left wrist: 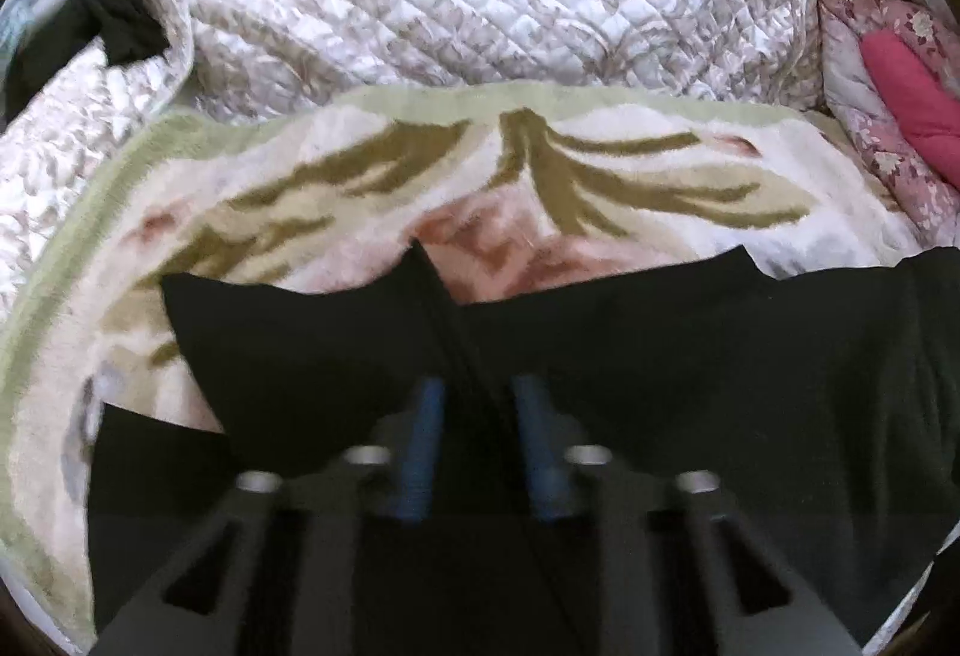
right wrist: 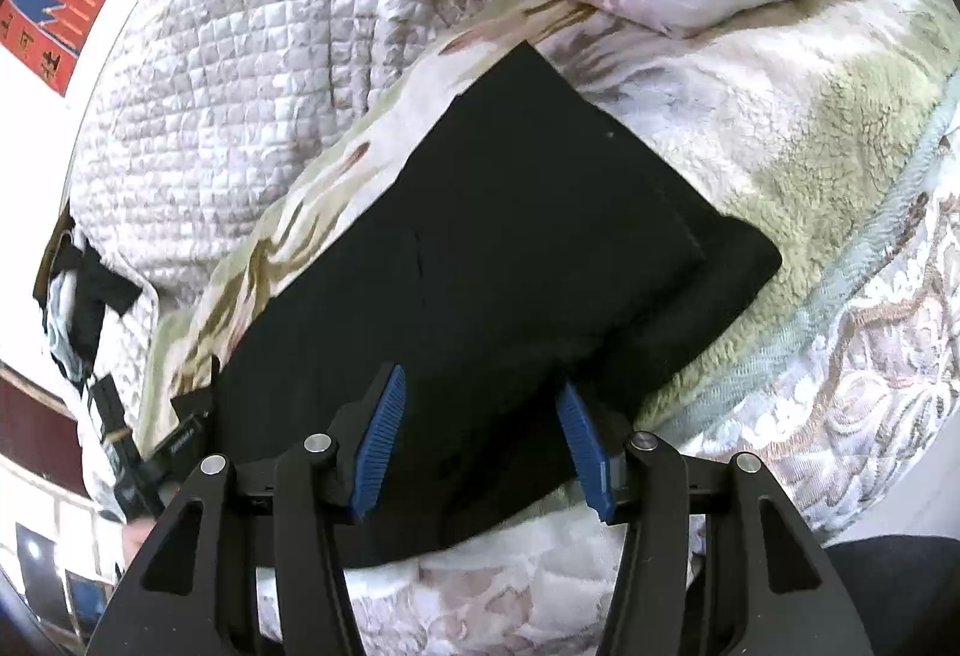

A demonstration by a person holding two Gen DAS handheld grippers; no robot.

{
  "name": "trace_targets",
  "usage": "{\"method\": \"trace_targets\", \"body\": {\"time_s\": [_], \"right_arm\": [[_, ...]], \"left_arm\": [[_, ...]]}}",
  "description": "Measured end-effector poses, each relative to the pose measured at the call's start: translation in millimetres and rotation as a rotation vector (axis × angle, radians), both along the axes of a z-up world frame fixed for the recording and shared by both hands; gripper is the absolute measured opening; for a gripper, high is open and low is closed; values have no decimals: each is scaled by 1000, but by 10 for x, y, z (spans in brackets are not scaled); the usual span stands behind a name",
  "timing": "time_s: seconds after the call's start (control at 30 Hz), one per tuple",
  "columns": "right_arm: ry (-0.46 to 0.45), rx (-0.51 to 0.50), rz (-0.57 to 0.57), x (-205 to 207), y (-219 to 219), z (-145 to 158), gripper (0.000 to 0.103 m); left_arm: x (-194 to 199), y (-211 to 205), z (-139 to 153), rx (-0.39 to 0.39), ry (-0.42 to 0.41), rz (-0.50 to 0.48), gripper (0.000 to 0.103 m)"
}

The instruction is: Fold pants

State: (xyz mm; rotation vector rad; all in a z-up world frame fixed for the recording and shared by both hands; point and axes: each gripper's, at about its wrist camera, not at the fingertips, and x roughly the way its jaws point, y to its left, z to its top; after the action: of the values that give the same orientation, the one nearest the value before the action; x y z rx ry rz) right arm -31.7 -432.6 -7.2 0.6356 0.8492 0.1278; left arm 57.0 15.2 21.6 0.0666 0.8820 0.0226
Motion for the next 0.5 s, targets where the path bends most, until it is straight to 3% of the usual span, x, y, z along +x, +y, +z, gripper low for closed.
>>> {"method": "trace_targets", "body": {"time_s": [0.13, 0.27, 0.4, 0.5], "right_arm": [[-41, 11, -13, 28, -9, 43, 52], [-43, 17, -29, 75, -46, 27, 52], [-35, 31, -33, 120, -74, -13, 52], [-36, 22, -38, 136, -52, -3, 52]], "left_arm": [[-217, 265, 186, -50, -89, 89, 4], [-589, 704, 340, -160, -154, 234, 4], [-943, 988, 348, -258, -170, 289, 5], [-946, 1080, 239, -316, -138, 293, 7]]}}
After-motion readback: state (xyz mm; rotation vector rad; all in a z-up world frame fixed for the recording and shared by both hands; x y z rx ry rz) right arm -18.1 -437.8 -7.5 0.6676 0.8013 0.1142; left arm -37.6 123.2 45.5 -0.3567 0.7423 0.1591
